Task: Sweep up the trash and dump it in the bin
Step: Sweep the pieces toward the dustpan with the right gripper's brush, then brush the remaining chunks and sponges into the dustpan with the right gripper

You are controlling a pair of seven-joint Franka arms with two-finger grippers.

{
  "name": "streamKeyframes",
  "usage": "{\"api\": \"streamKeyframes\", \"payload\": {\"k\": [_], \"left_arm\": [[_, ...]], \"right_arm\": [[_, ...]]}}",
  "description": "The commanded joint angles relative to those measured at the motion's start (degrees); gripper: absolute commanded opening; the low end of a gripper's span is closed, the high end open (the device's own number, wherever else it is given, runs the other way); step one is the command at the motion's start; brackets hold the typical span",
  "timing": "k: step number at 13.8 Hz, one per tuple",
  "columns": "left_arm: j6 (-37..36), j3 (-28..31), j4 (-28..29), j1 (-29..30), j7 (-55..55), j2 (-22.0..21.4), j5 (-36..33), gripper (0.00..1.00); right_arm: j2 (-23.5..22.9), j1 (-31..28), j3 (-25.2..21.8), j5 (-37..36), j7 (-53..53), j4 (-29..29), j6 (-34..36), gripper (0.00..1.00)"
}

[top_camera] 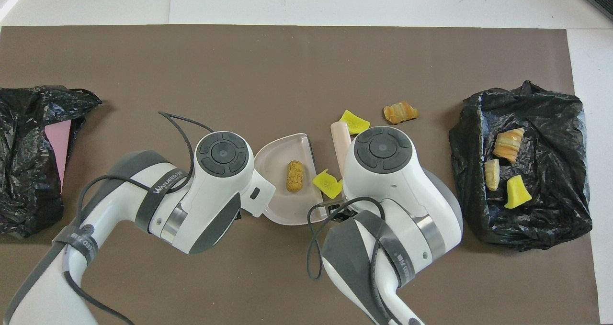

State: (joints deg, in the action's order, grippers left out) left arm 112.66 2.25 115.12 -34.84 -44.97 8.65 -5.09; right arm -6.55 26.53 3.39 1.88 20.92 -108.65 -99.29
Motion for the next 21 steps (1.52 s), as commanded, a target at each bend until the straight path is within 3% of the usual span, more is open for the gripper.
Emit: {"api": "streamKeyframes", "payload": {"k": [1,4,10,14,16,21], "left_arm": [[0.45,0.03,1.51,0.57,-1.09,-1.71,-0.71,0.00],[0.71,0.03,1.51,1.26,-0.74,-1.62,-0.63,0.00],[0.36,-0.05,1.51,1.53,3.03,-1.53,0.78,0.00],[0.10,-0.05,1.51,1.45,5.15,-1.53,1.57,0.00],[0.10,-0.05,1.51,1.36,5.41,-1.53,1.66,0.00],[0.36,-0.05,1.51,0.92,5.77,-1.53,1.66,0.00]], "right_arm": [[-1.62,-4.53,0.47,-5.12,-4.02,1.69,0.24,0.00],[-3.55,-11.48,0.39,-9.24,-11.59,2.82,-1.61,0.00],[-8.64,-20.46,0.39,-18.65,-11.96,5.73,-2.05,0.00],[-13.39,-18.71,0.47,-16.74,-11.25,8.36,-2.76,0.00],[-13.75,-17.75,0.82,-12.71,-11.25,8.28,-3.46,0.00],[-12.61,-8.53,1.00,-4.53,-11.43,4.68,-2.41,0.00]]}}
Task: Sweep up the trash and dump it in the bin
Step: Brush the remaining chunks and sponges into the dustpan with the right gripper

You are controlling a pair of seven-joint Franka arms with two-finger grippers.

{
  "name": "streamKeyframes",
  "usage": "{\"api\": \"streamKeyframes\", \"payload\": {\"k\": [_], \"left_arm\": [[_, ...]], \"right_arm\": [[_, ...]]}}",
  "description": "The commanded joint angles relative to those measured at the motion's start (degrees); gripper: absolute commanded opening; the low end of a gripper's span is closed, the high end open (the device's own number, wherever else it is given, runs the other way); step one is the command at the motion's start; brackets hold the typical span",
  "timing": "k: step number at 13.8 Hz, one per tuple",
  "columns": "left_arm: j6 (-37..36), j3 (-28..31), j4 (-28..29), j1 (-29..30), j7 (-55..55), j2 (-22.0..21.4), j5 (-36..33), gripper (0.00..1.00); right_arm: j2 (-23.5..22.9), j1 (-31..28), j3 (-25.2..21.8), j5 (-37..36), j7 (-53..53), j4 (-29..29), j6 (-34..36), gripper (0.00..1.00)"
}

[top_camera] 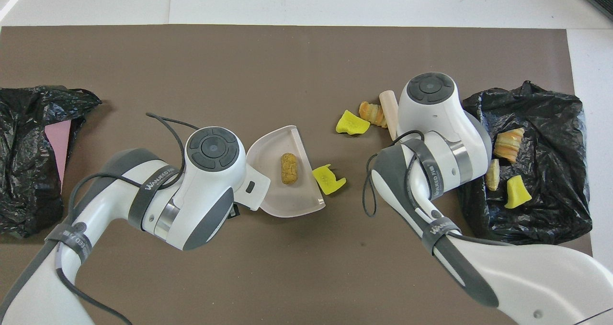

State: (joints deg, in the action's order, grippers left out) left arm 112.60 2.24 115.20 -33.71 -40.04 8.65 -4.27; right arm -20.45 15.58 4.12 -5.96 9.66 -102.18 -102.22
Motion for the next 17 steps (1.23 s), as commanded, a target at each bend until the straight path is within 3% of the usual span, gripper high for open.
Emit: {"api": "streamKeyframes", "payload": {"k": [1,4,8,11,14,17], "left_arm": [[0.69,-0.05,1.43,-0.30,0.92,-1.53,0.75,0.00],[1.22,-0.13,1.69,-0.48,0.92,-1.53,0.84,0.00],[2.79,-0.13,2.30,-0.39,0.92,-1.80,0.92,0.00],[3.33,-0.13,3.18,-0.39,0.92,-1.97,1.54,0.00],[3.59,-0.13,3.18,-0.04,0.66,-1.97,1.63,0.00],[3.68,-0.22,3.10,2.41,-4.67,-1.71,1.89,0.00]], "right_arm": [[2.42,4.52,0.28,4.89,-0.08,-3.18,0.45,0.00],[4.62,10.24,0.28,7.01,-0.08,-5.21,0.88,0.00],[4.72,15.26,0.63,10.61,5.35,-2.50,3.26,0.00],[5.33,15.97,0.54,12.55,7.75,-0.56,5.19,0.00],[8.92,15.18,0.01,15.45,7.75,-0.03,6.51,0.00],[10.86,15.44,-0.16,15.63,9.49,-0.21,8.70,0.00]]}}
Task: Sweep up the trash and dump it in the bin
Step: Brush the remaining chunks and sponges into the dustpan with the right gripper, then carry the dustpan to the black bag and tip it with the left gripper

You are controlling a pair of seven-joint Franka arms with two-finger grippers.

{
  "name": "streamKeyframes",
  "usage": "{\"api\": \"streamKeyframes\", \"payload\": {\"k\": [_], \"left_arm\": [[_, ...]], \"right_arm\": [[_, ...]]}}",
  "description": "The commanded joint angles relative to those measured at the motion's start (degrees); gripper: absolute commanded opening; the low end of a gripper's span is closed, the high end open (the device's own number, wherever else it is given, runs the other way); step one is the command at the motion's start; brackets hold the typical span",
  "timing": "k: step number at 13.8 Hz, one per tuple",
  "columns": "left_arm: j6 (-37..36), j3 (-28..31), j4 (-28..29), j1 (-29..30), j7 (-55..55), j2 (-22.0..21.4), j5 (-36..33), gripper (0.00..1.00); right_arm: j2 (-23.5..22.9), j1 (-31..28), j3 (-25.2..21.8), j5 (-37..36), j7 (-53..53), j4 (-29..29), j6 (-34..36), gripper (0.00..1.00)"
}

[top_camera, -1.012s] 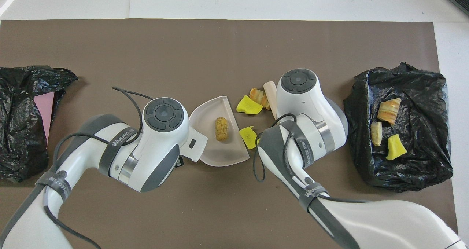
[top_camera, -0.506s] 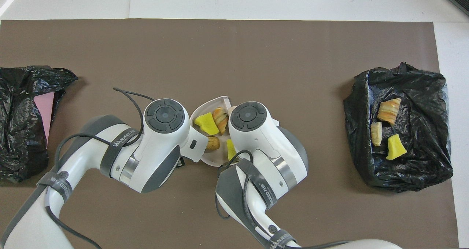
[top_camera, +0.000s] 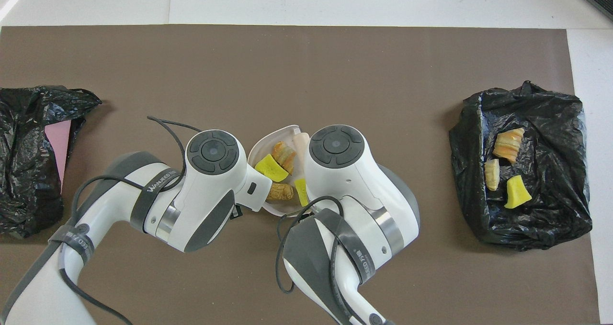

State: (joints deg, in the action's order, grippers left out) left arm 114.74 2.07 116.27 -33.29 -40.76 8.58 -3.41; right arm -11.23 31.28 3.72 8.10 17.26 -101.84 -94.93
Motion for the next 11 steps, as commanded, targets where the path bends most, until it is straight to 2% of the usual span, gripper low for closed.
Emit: {"api": "streamKeyframes", "payload": {"k": [1,3,5,9,11], "left_arm": [[1.54,0.04,2.12,3.14,-6.41,-1.64,2.60,0.00],[1.71,-0.05,2.12,5.77,-10.81,-1.55,5.94,0.00],[1.54,0.04,1.33,7.36,-13.63,-2.07,6.75,0.00],[0.75,0.22,-2.18,13.15,-24.87,-2.08,6.75,0.00],[-0.12,0.48,-4.29,17.10,-30.23,-2.16,6.75,0.00]], "right_arm": [[2.08,-0.08,0.40,3.22,4.68,-0.82,2.28,0.00],[3.05,0.54,0.84,4.46,7.51,-0.99,6.05,0.00],[5.24,1.94,0.93,5.07,12.75,-4.84,5.20,0.00],[12.62,6.95,1.02,5.26,22.35,-17.75,-7.60,0.00],[14.47,8.62,1.11,7.09,23.78,-21.72,-12.98,0.00]]}}
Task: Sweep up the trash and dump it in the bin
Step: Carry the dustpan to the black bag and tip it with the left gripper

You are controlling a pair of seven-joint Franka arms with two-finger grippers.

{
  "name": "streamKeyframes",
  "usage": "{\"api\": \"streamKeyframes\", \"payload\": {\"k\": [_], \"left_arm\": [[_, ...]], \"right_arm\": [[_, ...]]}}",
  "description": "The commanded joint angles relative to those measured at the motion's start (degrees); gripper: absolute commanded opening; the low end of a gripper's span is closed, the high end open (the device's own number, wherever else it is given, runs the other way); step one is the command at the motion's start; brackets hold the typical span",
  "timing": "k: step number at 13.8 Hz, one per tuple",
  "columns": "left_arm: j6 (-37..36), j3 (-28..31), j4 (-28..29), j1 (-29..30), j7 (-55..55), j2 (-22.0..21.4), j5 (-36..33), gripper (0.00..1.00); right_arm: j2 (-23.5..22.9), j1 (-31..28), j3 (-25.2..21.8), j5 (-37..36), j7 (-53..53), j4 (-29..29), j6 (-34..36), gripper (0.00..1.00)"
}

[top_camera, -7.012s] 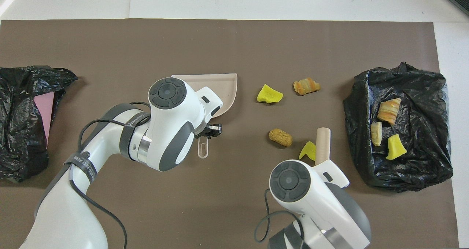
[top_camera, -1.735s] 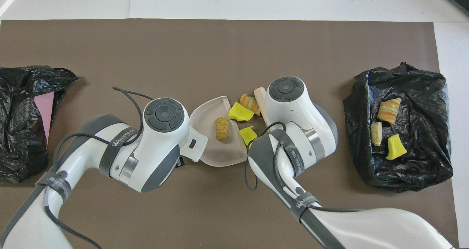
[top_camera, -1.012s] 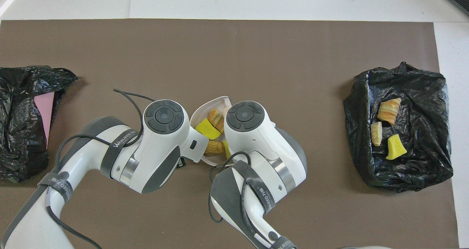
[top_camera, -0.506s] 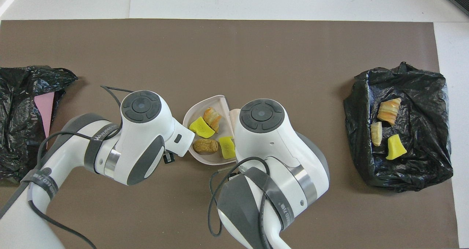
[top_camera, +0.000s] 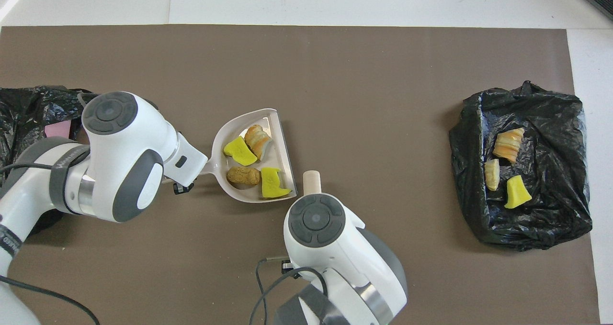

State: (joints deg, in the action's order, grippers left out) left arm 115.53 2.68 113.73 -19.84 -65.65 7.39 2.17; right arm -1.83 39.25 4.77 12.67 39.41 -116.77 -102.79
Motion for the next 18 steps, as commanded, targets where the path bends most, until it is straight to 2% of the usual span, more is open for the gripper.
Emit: {"api": "streamKeyframes", "payload": {"k": [1,5,7,9,11,13,18], "left_arm": [[-1.62,-0.13,-3.14,5.93,-7.10,-0.98,1.17,0.00],[-5.22,-0.13,-9.47,14.37,-17.38,0.25,1.17,0.00],[-8.64,-0.04,-12.72,18.50,-20.81,0.87,0.82,0.00],[-12.16,-0.04,-16.06,23.33,-26.08,1.83,0.29,0.00],[-13.58,0.04,-17.48,27.82,-30.74,2.01,-0.41,0.00],[-14.20,0.04,-18.27,32.30,-32.69,1.93,-2.95,0.00],[-13.40,0.04,-19.76,40.66,-32.78,2.27,-12.44,0.00]], "right_arm": [[4.65,1.35,0.06,2.88,1.81,-7.06,-6.27,0.00],[1.06,4.51,0.33,5.16,3.74,-7.07,-8.65,0.00],[-1.67,8.73,0.24,5.34,5.31,-7.07,-11.45,0.00],[-2.03,9.44,0.33,5.26,8.13,-7.07,-14.79,0.00],[-2.21,10.06,0.33,5.26,8.14,-7.07,-15.33,0.00],[-3.70,11.55,0.24,5.26,8.31,-7.15,-16.82,0.00],[-2.56,11.64,0.24,5.26,7.08,-10.57,-17.88,0.00]]}}
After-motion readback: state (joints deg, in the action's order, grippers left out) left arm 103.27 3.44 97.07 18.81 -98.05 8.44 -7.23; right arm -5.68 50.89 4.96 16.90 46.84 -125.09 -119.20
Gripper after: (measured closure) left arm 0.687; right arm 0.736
